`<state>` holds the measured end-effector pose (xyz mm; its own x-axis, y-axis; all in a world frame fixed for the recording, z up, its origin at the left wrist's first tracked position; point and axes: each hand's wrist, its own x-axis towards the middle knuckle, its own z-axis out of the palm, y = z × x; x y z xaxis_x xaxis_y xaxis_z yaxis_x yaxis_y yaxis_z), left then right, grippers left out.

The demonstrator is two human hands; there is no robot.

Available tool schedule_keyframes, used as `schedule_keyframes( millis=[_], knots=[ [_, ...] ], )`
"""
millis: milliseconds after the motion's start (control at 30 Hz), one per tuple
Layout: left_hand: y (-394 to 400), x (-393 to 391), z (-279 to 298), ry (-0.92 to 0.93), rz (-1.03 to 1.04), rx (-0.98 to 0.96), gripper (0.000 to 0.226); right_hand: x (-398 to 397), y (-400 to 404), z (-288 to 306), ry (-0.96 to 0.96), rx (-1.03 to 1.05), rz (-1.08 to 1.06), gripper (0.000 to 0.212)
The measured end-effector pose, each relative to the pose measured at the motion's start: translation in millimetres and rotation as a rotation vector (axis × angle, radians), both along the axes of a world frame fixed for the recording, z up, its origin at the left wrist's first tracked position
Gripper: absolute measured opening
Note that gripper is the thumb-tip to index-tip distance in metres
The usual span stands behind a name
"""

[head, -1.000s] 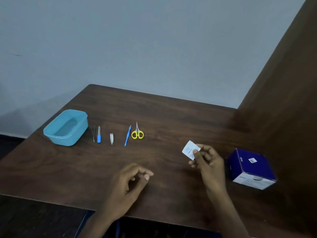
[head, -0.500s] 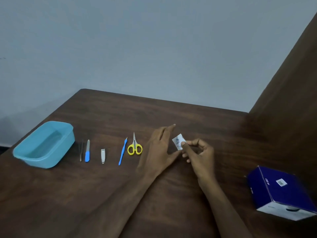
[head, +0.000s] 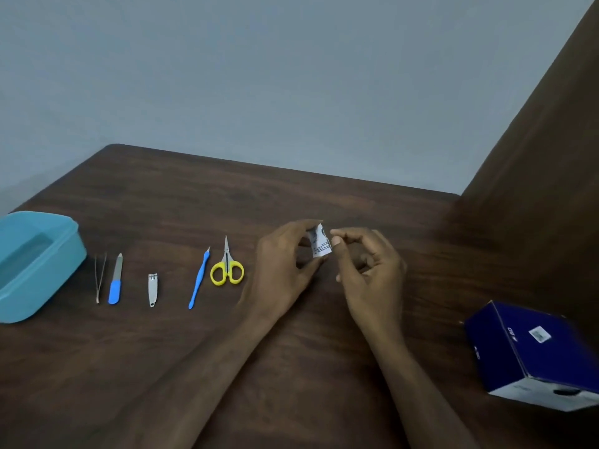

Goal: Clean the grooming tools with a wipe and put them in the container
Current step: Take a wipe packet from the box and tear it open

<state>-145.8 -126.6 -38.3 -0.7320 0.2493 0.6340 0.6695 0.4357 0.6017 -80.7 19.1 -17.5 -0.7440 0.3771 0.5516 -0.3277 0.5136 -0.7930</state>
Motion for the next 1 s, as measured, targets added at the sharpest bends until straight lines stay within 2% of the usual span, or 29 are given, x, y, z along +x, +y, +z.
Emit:
schedule_keyframes(
  millis=[100,200,300,433,600,700,767,900,1000],
  knots=[
    [-1.1,1.1,2.3,-0.001,-0.027,0.026,0.048,-1.7,1.5,-1.7,-0.035,0.131,-0.064,0.011],
    [-1.9,3.2,4.2,0.018,-0.033,0.031,0.04,0.2,3.4,-1.3,-0.025,0.195,-0.042,0.012],
    [-2.1,4.5,4.3,0.024,-0.044,-0.01,0.042,3.0,3.4,1.6,0.002,0.218,-0.033,0.013],
    [-2.1,3.3,3.2,0.002,-0.03,-0.022,0.048,0.5,5.4,-1.7,-0.064,0.181,-0.062,0.009],
    [-2.1,3.4,1.5,-0.023,-0.056,-0.012,0.053,-3.6,9.0,-3.0,-0.221,-0.009,-0.002,0.008],
    [-0.5,8.2,6.4,-0.141,-0.095,0.084,0.06,-4.9,12.3,-2.0,-0.199,-0.03,-0.06,0.008],
    [0.0,11.4,10.5,-0.263,-0.107,0.191,0.06,-3.4,13.8,-2.4,-0.133,0.094,-0.133,0.005],
    [0.4,13.5,15.3,-0.521,-0.155,0.405,0.046,2.7,7.7,-2.3,0.035,0.323,-0.17,0.007],
    [1.7,13.0,15.9,-0.548,-0.162,0.467,0.035,2.4,4.7,-3.9,0.04,0.349,-0.146,0.013]
  ],
)
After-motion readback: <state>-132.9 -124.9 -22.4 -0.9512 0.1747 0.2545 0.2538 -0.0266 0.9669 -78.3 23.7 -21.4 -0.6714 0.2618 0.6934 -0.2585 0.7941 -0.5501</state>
